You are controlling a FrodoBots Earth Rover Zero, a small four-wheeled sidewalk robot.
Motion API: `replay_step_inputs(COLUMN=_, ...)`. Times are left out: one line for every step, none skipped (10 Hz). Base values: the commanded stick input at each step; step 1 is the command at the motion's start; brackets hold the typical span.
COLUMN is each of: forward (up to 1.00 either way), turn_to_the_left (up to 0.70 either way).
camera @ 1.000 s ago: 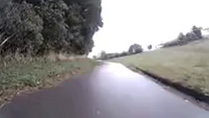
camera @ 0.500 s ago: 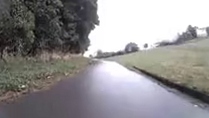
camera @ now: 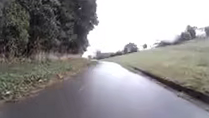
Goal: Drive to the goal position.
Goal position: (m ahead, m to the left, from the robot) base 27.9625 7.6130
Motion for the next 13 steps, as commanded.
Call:
replay_step_inputs(forward=0.65, turn_to_the_left=-0.06)
replay_step_inputs(forward=0.66, turn_to_the_left=-0.03)
replay_step_inputs(forward=0.66, turn_to_the_left=0.00)
replay_step_inputs(forward=0.66, turn_to_the_left=0.00)
replay_step_inputs(forward=0.66, turn_to_the_left=0.00)
replay_step_inputs(forward=0.67, turn_to_the_left=0.00)
replay_step_inputs(forward=0.67, turn_to_the_left=0.00)
replay_step_inputs(forward=0.67, turn_to_the_left=-0.01)
replay_step_inputs(forward=0.67, turn_to_the_left=-0.04)
replay_step_inputs(forward=0.67, turn_to_the_left=-0.13)
replay_step_inputs(forward=0.67, turn_to_the_left=-0.14)
replay_step_inputs(forward=0.67, turn_to_the_left=-0.15)
replay_step_inputs(forward=0.67, turn_to_the_left=-0.16)
